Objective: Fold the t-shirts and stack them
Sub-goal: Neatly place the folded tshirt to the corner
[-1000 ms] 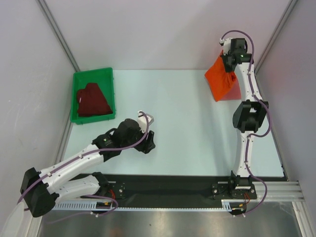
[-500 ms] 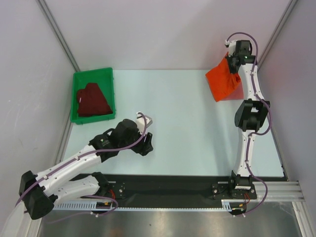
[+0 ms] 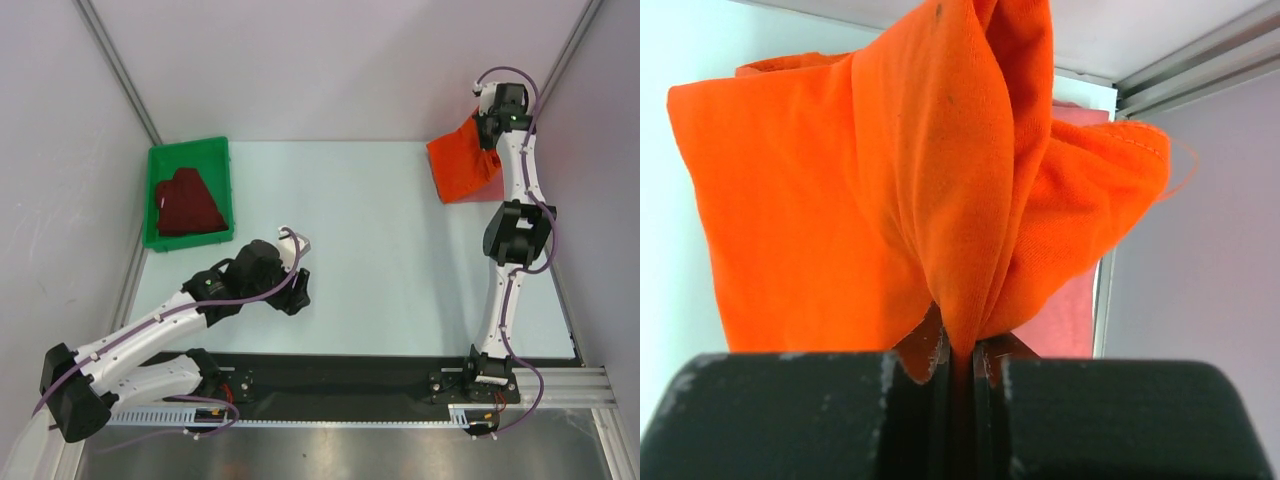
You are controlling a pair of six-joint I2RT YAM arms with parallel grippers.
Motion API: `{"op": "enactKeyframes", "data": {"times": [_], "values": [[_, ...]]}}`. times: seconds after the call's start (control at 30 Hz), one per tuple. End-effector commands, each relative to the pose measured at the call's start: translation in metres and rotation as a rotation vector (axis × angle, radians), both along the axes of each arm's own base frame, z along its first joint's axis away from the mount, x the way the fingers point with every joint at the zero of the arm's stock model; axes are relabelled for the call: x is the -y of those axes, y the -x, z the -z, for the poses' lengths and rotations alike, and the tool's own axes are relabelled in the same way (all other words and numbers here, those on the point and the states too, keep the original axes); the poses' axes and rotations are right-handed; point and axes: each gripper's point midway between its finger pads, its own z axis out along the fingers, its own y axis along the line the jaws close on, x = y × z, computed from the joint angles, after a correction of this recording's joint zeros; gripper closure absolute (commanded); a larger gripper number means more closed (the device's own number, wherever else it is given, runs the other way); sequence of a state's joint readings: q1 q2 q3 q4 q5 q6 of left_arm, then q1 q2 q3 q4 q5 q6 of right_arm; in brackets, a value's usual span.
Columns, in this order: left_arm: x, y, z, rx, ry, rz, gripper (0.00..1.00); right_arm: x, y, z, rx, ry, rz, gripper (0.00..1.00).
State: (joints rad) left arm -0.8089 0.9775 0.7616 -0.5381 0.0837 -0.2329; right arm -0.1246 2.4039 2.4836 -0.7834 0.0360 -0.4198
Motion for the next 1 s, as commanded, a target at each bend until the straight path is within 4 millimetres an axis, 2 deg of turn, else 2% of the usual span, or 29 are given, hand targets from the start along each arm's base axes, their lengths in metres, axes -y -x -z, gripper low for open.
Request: {"op": "enactKeyframes", "data": {"times": [0.0,0.17,0.4,0.67,0.87,0.97], "values": [[0.006,-0.006,-0.015,0.036,0.022,0.027,0.39,0.007,-0.015,-0.006,0.058,0.023,0.003,1.0],[0.005,-0.003,-0.014,0.027,0.016,0.03,0.39,0.012,-0.017,0.006,0.045,0.016,0.013,1.0],[0.005,-0.002,-0.011,0.012,0.001,0.039,0.39,0.021,-0.022,0.033,0.014,0.035,0.038,1.0],[0.006,-0.005,-0.011,0.005,-0.019,0.044,0.39,0.044,-0.022,0.049,0.015,0.068,0.104,1.0],[0.005,-0.004,-0.01,-0.018,-0.03,0.045,0.39,0.074,-0.015,0.068,-0.007,0.091,0.214,1.0],[0.002,-0.005,-0.009,-0.032,-0.031,0.031,0.39,0.085,-0.012,0.071,-0.01,0.113,0.264,0.91]]}}
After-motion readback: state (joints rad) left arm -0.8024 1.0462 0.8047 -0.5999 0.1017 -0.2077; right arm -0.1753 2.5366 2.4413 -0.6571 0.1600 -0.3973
